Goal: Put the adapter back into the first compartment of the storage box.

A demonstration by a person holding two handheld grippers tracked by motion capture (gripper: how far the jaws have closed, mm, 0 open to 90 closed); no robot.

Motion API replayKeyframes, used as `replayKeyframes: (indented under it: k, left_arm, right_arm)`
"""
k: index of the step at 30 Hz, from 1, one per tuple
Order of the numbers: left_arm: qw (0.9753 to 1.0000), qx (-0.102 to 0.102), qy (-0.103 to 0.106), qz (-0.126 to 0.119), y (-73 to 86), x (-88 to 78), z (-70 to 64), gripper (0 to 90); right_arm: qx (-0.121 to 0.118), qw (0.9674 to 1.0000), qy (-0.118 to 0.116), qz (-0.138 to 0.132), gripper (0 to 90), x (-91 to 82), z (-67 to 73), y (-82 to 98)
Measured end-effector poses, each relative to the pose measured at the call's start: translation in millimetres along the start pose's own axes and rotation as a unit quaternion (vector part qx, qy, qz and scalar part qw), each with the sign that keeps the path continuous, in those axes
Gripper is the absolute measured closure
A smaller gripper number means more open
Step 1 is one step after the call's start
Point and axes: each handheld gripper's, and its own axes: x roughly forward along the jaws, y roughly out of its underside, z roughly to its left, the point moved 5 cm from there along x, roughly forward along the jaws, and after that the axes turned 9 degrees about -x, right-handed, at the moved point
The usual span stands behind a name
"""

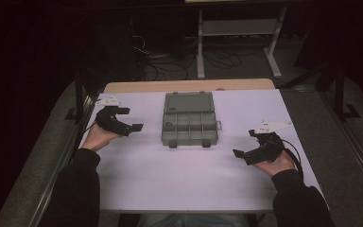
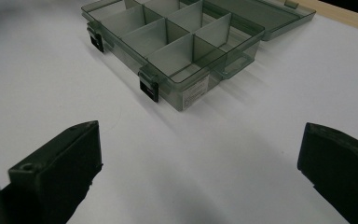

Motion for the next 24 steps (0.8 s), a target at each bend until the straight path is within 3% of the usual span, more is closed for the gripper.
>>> replayKeyframes:
  k: [15,24]
  left_arm:
    - [0.9996,0.007,-0.024,-0.013,23.3,-28.3,-1.4,0.0]
    - [0.9986,-0.005,-0.026,-0.045,34.9,-43.6,-1.1,0.0]
  right_arm:
    - [0.002,1.0,0.001,0.002,0.0,0.6,0.5,0.1]
    - [0.003,1.0,0.001,-0.001,0.0,-0.2,0.3,0.1]
